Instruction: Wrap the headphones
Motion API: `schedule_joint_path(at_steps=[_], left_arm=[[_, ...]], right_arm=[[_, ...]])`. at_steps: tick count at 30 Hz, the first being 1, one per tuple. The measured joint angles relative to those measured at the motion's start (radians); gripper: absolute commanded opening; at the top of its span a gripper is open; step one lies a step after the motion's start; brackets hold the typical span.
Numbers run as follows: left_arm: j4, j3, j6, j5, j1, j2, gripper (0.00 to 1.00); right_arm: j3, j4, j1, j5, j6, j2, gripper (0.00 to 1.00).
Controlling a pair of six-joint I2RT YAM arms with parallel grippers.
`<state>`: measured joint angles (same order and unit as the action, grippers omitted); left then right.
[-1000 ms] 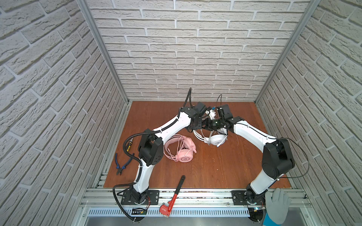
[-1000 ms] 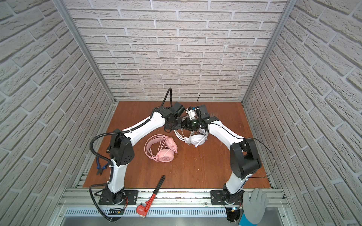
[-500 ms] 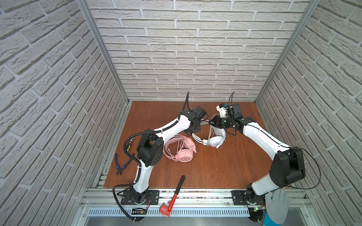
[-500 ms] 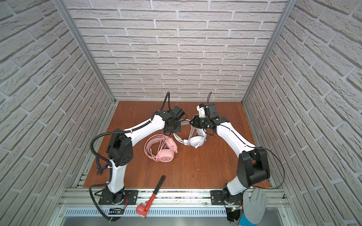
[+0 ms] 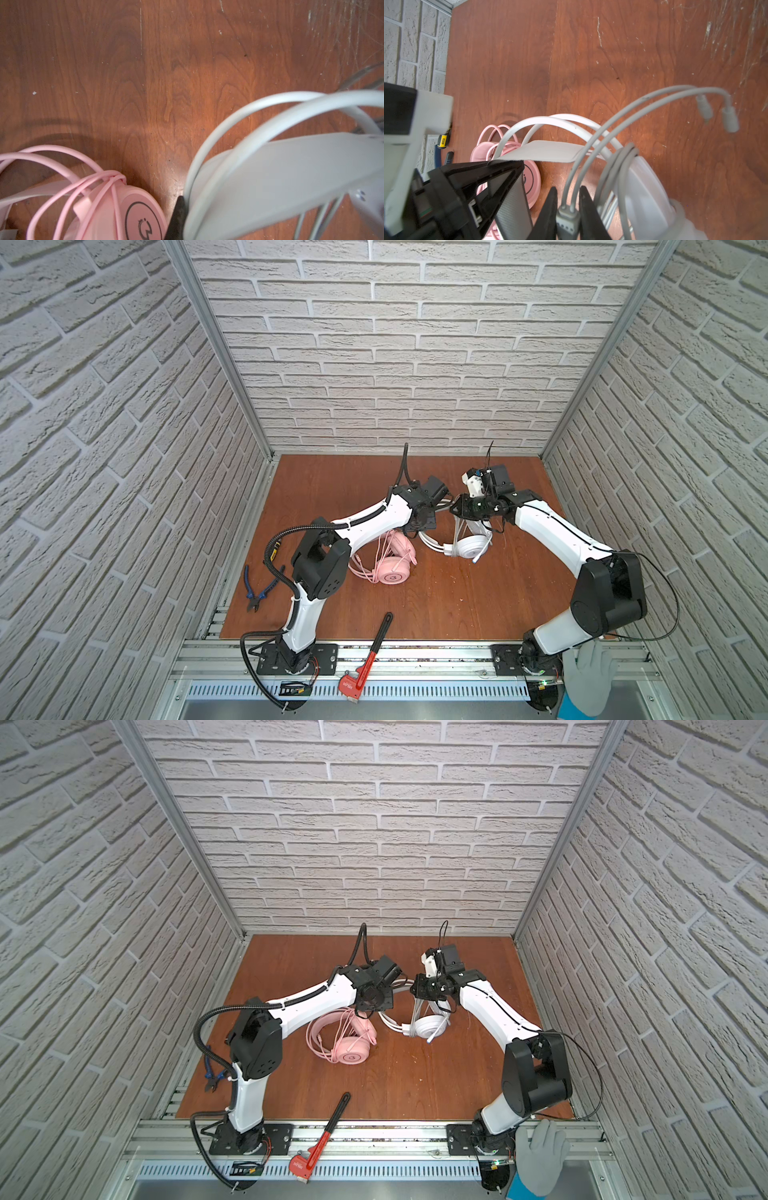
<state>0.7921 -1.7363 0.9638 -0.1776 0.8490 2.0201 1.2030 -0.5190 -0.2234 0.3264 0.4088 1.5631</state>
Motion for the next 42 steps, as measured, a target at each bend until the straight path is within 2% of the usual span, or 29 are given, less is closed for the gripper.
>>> schedule_joint_path(at_steps=[6, 12, 29, 32, 42], left_arm=[[-0.004, 0.024, 0.031, -0.003, 0.005, 0.000, 0.00], [-0.017, 0.042, 0.066, -0.008, 0.010, 0.000, 0.00], [-0.216, 0.158, 0.122, -0.023, 0.058, 0.020, 0.00], [-0.243, 0.154, 0.130, -0.015, 0.070, 0.035, 0.04], [-0.213, 0.135, 0.130, -0.010, 0.068, 0.109, 0.06]], right_arm=[[-0.003, -0.008, 0.005, -0.001, -0.021, -0.020, 0.40], [-0.003, -0.042, 0.032, -0.029, -0.046, -0.097, 0.48], [-0.086, -0.080, 0.095, -0.167, -0.097, -0.299, 0.53], [-0.095, -0.078, 0.097, -0.177, -0.106, -0.311, 0.53], [-0.114, -0.080, 0.101, -0.193, -0.110, -0.312, 0.53]])
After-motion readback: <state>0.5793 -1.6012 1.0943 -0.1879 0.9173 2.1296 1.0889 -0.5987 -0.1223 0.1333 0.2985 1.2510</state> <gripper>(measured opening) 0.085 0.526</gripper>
